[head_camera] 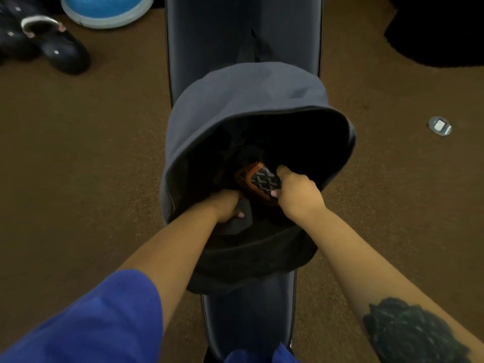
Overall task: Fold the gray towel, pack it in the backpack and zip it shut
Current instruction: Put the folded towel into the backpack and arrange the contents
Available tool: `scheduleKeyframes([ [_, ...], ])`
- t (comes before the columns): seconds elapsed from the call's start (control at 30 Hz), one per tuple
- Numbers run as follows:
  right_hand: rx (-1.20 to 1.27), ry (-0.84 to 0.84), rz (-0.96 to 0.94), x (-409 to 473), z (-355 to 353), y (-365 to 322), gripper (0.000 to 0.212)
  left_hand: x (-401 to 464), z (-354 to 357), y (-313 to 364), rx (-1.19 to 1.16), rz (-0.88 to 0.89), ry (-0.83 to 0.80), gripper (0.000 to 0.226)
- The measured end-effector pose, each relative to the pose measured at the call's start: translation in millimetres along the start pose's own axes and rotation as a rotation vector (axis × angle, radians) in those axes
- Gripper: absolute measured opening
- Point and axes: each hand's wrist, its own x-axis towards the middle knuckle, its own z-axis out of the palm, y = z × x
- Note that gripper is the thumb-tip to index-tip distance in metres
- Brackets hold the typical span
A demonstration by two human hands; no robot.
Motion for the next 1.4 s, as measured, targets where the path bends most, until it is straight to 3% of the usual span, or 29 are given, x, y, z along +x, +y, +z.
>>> scheduleKeyframes([
  [0.23, -0.014, 0.018, -0.007, 2, 5, -1, 0.034, 5, 9, 16, -0.037, -0.04, -0.022, 0.057],
  [0.5, -0.012, 0.012, 0.016, 1, 4, -2, 0.037, -3, 15, 25, 0.36, -0.078, -0.017, 0.067],
  [0.73, -0.003, -0.006, -0.001, 1, 5, 0, 0.036, -8, 15, 21, 0.341, -0.085, -0.03, 0.071],
  [0.93, -0.012, -0.022, -0.017, -2, 5, -1, 0.036, -21, 9, 5, 0.277, -0.206, 0.026, 0.082],
  [1.23, -0.039, -0.037, -0.035, 1, 9, 2, 0.04, -27, 3, 0, 0.506, -0.168, 0.022, 0.051],
  [1.4, -0.107, -0.082, -0.078, 3, 6, -3, 0.044, -40, -1, 8, 0.314, -0.31, -0.089, 0.066],
])
